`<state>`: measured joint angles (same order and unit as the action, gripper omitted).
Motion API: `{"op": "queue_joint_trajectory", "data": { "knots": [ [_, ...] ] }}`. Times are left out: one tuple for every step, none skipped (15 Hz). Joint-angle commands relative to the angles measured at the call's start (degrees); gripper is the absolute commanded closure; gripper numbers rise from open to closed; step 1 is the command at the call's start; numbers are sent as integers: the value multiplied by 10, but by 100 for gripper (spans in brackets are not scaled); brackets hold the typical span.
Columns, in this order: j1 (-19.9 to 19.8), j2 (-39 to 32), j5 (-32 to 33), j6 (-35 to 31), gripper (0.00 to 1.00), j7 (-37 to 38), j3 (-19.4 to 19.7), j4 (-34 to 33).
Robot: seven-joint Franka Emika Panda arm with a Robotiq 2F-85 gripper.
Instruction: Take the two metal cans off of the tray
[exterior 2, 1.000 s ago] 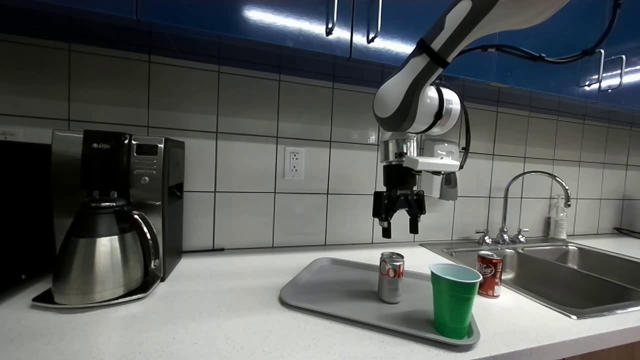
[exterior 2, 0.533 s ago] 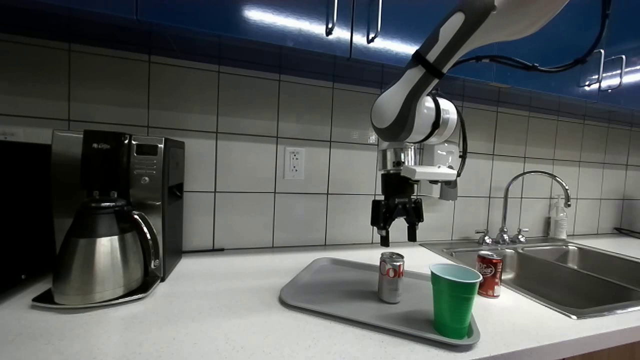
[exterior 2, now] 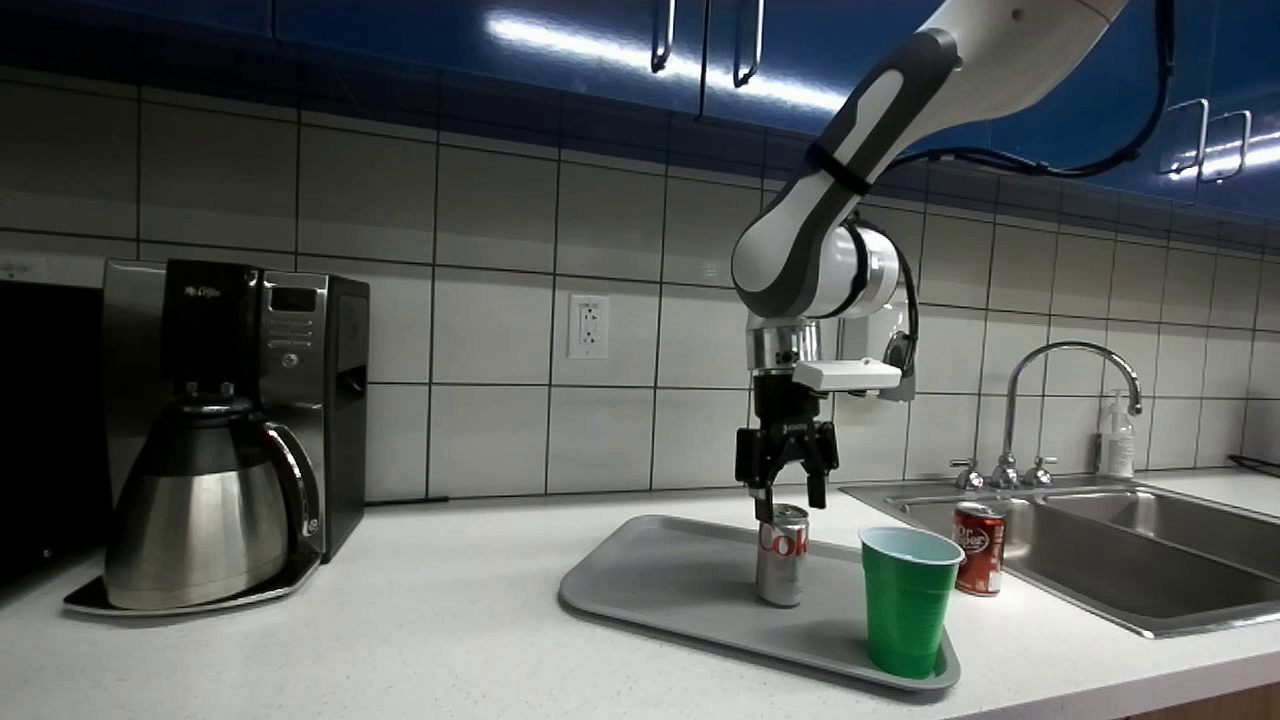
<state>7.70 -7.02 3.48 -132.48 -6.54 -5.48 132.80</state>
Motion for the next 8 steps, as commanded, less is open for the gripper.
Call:
{"op": "queue_joint_trajectory", "data": {
  "knots": [
    [3,-20,26,-6,0,25,-6,-16],
    [4,-24,28,-7,0,27,-6,-18],
    [6,-29,33,-11,0,32,-6,-19],
    [8,-32,38,-15,0,39,-5,-21],
    [11,-36,43,-18,0,44,-5,-21],
    [13,-39,50,-23,0,52,-4,-20],
    [15,-42,57,-27,0,58,-3,-20],
    [16,-45,61,-28,0,63,-3,-19]
  ]
}}
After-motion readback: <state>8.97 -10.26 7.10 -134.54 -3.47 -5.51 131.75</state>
